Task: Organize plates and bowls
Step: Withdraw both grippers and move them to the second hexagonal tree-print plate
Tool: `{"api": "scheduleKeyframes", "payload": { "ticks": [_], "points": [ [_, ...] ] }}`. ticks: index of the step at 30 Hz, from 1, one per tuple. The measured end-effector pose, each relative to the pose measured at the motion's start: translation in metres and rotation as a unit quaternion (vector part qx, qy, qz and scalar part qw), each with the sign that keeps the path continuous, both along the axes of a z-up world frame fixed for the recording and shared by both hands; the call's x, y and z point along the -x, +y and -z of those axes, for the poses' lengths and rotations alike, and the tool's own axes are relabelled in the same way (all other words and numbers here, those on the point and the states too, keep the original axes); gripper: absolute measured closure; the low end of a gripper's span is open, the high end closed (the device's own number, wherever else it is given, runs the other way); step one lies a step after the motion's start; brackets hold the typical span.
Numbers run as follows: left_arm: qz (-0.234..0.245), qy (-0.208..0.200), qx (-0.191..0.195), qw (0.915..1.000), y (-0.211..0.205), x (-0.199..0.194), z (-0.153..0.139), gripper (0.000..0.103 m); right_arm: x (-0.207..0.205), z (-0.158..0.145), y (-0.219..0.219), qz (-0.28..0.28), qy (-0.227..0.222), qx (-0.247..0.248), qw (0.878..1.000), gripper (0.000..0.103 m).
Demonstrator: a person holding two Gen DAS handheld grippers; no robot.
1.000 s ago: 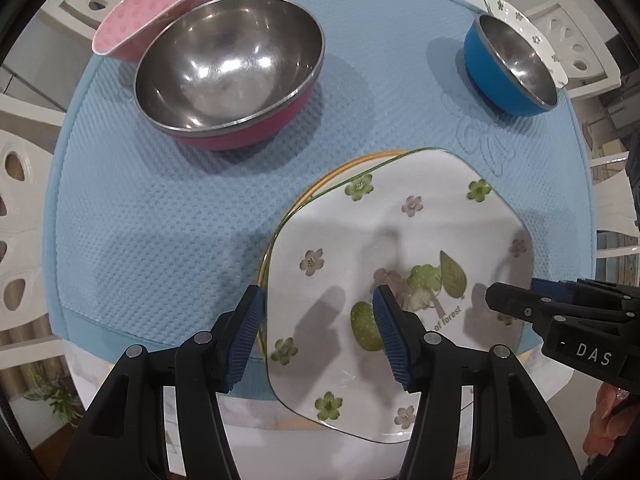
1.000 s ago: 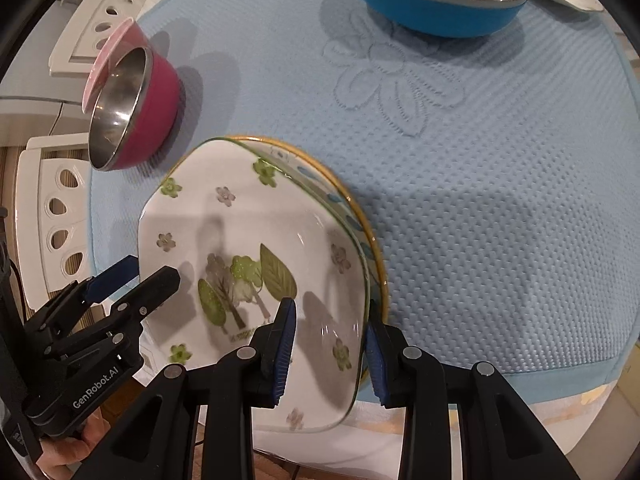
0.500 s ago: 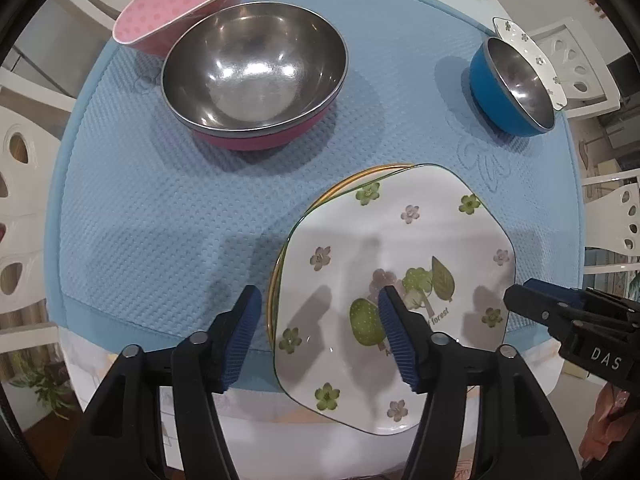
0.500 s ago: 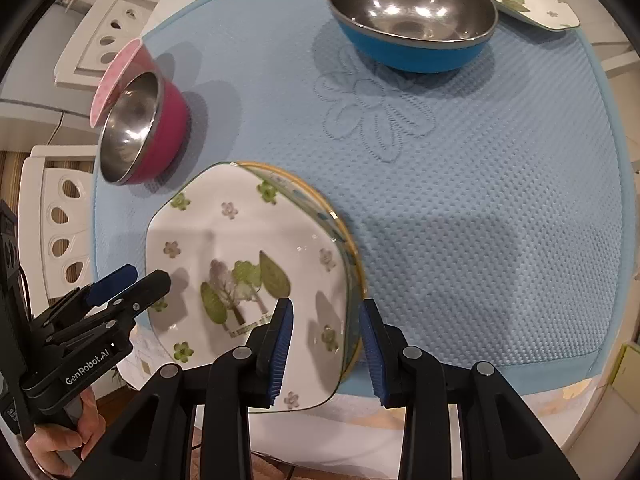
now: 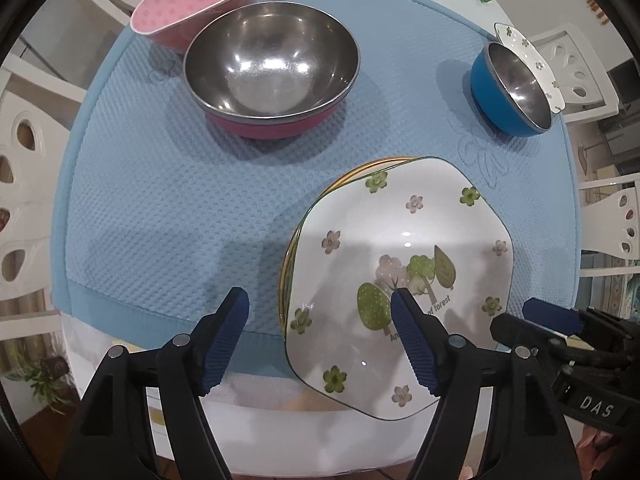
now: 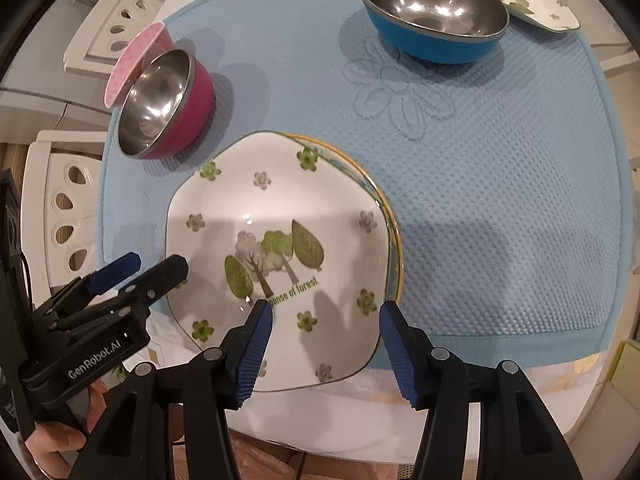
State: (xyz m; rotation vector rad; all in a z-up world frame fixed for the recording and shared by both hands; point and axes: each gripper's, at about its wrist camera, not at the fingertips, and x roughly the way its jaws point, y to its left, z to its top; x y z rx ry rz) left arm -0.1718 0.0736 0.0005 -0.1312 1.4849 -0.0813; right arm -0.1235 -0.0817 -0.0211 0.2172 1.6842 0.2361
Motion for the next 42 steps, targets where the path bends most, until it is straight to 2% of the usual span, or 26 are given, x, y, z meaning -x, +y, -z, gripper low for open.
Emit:
{"api": "scheduleKeyframes", "payload": {
  "ticks": [11,18,24,31,38,42],
  "points": [
    [-0.066,0.005,-0.002,0.9978,0.023,0.028,-0.015,0.031,0.002,0.001,0.025,-0.034,0.001,-0.009,0.999,0.049],
    [-0.104,0.002,-0.002,0.9946,0.012,0.031,-0.027,0.031,-0.007,0.004,0.008,-0.066,0.002,-0.019,0.998,0.049],
    [-0.122,0.005,0.004,0.9925,-0.036,0.029,-0.039,0.031,-0.019,0.004,-0.034,-0.089,0.002,-0.027,0.996,0.049],
    [-0.108,0.016,0.019,0.9938,-0.115,0.024,-0.040,0.031,-0.040,0.000,-0.107,-0.096,0.001,-0.033,0.995,0.049],
    [-0.085,0.034,0.032,0.9952,-0.190,-0.003,-0.038,0.031,-0.077,0.000,-0.185,-0.083,-0.007,-0.033,0.996,0.049],
    [-0.073,0.030,0.029,0.9965,-0.226,-0.028,-0.041,0.031,-0.107,-0.004,-0.223,-0.076,-0.018,-0.027,0.997,0.049]
  ]
}}
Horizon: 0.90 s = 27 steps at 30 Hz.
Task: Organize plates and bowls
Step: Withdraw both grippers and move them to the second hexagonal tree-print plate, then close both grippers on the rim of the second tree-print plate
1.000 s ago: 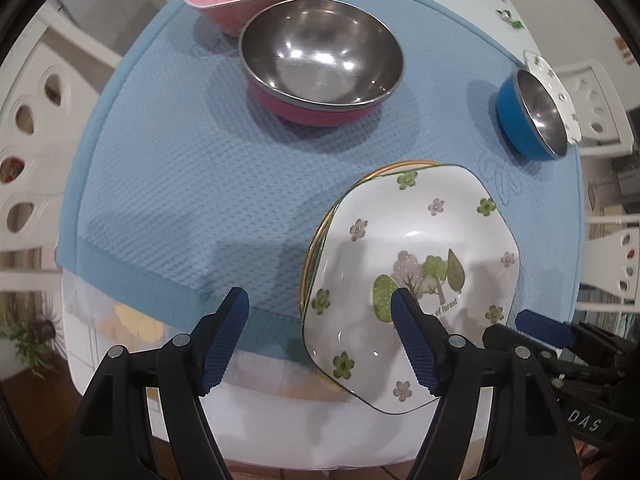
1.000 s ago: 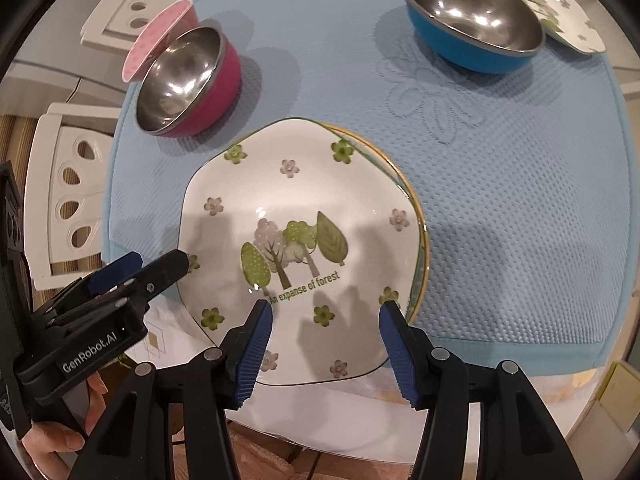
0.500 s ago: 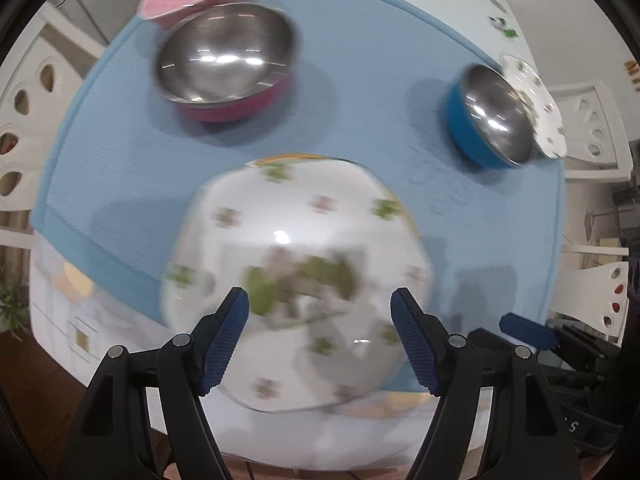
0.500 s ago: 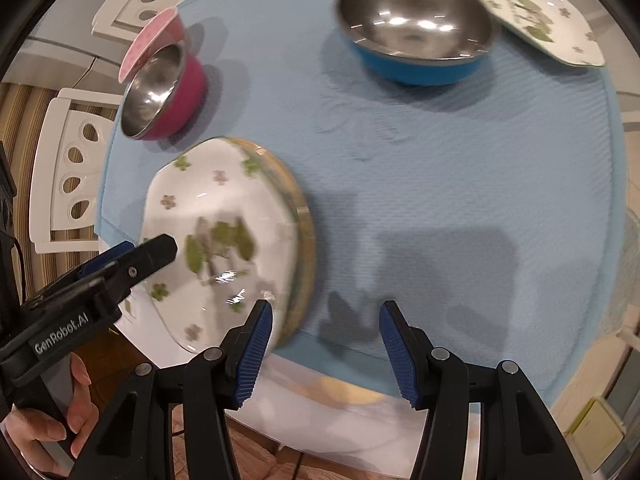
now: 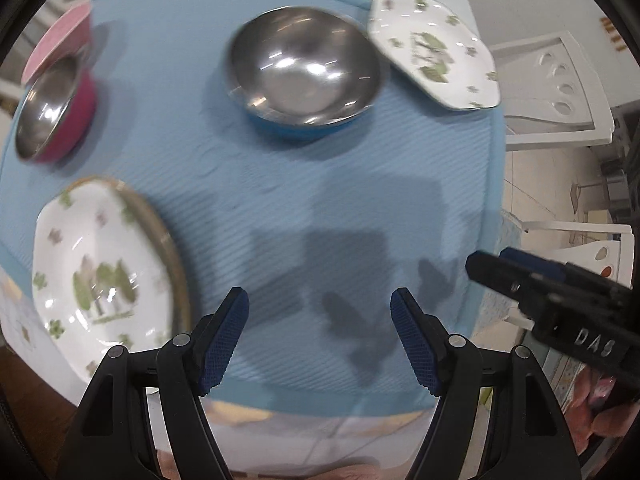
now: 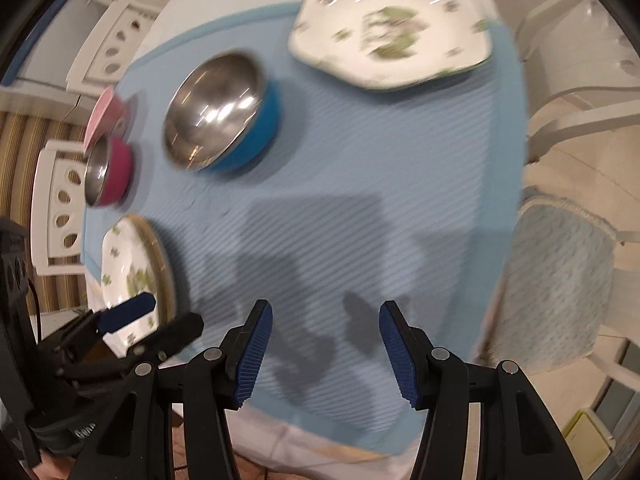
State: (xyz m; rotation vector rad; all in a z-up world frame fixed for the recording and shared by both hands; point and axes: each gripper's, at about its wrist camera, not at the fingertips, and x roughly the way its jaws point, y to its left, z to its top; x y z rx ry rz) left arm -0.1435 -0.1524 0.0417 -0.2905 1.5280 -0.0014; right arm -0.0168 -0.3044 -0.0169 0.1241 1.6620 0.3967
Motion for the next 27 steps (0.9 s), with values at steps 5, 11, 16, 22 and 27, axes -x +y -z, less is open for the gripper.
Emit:
{"api": "scheduleKeyframes", "payload": {
  "ticks": [5,11,16,22,27],
  "points": [
    [0.001,-0.007,-0.006,1.0000,-0.029,-0.033,-0.004,0.031,-0.038,-0.005,-0.030,0.004,-0.012,-0.001,1.000,0.049],
    [-0.023,-0.009,-0.016,0.9996,-0.045,-0.082,0.000,0.031,-0.084,-0.005,-0.051,0.014,-0.022,-0.006,1.000,0.049],
    [-0.046,-0.013,-0.002,0.9989,-0.048,-0.127,0.004,0.031,-0.124,-0.002,-0.063,0.034,-0.028,-0.008,0.999,0.047],
    [-0.051,-0.034,0.003,0.9981,-0.043,-0.177,-0.002,0.031,-0.163,0.002,-0.065,0.046,-0.039,-0.008,0.998,0.043],
    [-0.047,-0.046,-0.009,0.9978,-0.038,-0.218,0.002,0.031,-0.188,0.013,-0.068,0.052,-0.040,-0.003,0.998,0.042]
  ]
}}
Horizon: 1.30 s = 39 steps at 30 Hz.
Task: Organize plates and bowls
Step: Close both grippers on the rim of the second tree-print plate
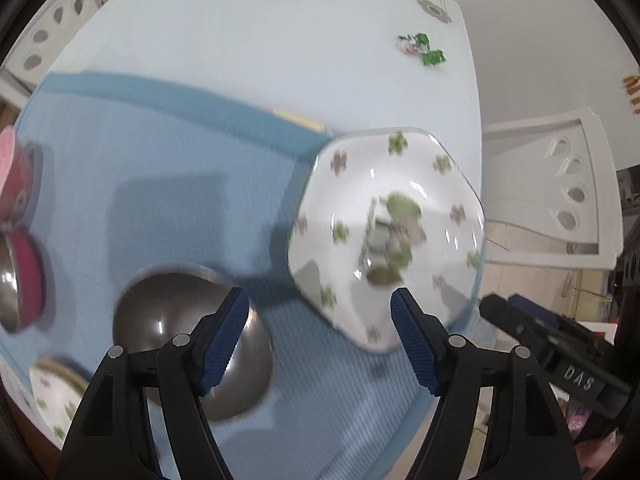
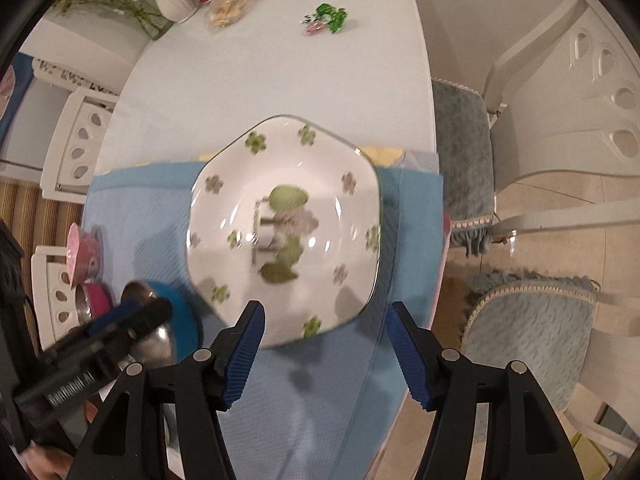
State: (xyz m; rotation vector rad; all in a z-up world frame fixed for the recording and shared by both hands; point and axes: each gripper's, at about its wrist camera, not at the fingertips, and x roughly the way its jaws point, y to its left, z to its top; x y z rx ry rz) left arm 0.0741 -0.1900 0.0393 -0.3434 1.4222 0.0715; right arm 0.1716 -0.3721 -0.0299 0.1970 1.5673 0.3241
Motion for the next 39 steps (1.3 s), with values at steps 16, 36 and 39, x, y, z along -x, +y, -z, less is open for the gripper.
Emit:
{"api": "scheduleKeyframes", "payload": {
  "ticks": [16,36,39],
  "points": [
    [0.027,0.038,-0.017,0.9988,0.004,-0.055,0.066,0.031,-0.047,0.054,-0.006,0.038,0.008,-0.026,0.999,0.042],
    [0.054,0.019,-0.017,0.9982,-0.016,-0.081,0.091,0.065,-0.059,0.078,0.009,0.017,0.002,-0.052,0.999,0.061],
    [0.062,0.013,-0.019,0.9978,-0.019,-0.080,0.090,0.066,-0.059,0.076,0.011,0.002,-0.008,-0.046,0.999,0.061]
  ]
}}
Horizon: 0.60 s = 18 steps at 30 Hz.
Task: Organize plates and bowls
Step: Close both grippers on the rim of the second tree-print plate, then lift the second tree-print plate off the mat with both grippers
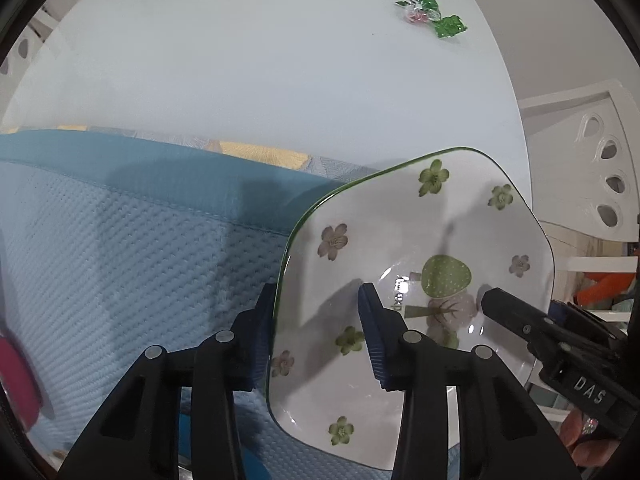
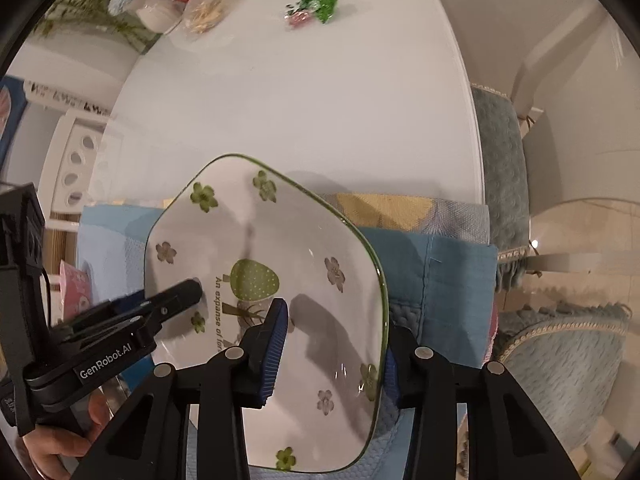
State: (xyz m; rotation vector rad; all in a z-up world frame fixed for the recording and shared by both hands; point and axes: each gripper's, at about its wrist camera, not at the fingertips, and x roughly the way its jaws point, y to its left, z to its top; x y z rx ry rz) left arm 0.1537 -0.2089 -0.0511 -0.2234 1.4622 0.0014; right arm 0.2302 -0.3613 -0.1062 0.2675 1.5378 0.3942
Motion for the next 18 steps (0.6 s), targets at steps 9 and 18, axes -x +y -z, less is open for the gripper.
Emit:
{"api": "scheduleKeyframes", "payload": {
  "ticks": [9,18],
  "points": [
    [0.008,-0.009,0.000,0.9999,0.004,0.007,-0.008,0.066,0.001,-0.006,-0.003,0.009,0.003,-0.022,1.000,0.061],
    [0.010,-0.028,0.001,0.9996,0.004,0.031,-0.027,0.066,0.003,-0.021,-0.001,0.007,-0.005,-0.032,0.999,0.061]
  ]
}}
